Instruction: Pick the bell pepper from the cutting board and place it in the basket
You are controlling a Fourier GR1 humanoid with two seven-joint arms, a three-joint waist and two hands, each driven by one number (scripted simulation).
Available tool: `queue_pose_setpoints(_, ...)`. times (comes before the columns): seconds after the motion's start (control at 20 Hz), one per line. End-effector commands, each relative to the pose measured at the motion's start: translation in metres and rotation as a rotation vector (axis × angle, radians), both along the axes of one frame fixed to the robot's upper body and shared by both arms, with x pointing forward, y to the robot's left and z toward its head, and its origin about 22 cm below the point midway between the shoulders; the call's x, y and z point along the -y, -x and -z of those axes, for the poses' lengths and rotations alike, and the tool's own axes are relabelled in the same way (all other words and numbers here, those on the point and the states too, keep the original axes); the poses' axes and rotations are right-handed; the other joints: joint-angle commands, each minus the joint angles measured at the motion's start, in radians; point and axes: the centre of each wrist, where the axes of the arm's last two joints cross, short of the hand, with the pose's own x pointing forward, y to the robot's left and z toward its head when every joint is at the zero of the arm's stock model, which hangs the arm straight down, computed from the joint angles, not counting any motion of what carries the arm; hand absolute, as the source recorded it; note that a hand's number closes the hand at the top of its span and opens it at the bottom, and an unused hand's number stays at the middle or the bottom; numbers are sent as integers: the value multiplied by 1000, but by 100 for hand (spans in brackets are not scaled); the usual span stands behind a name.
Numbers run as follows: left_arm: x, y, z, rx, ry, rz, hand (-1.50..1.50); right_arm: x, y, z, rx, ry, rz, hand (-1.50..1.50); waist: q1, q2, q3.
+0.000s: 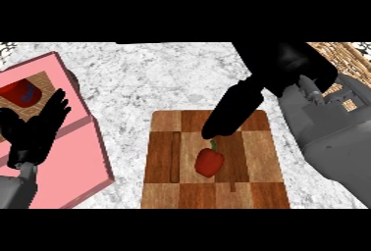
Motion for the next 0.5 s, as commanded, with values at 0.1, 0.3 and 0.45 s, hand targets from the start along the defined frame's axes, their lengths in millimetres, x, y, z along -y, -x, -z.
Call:
queue_pose_setpoints(0.1, 0, 1, -2, 7, 0, -5, 0, 34, 46, -7, -10, 31, 162, -150, 8, 6, 1)
queue_pose_setpoints(0.3, -7, -11, -11, 13, -5, 7, 0, 40, 78, 24, -22, 0, 126, -150, -2, 8, 0)
queue_pose_setpoints(0.45, -10, 1, -1, 18, 3, 25, 0, 48, 86, 48, -18, -11, 160, -150, 23, 13, 1)
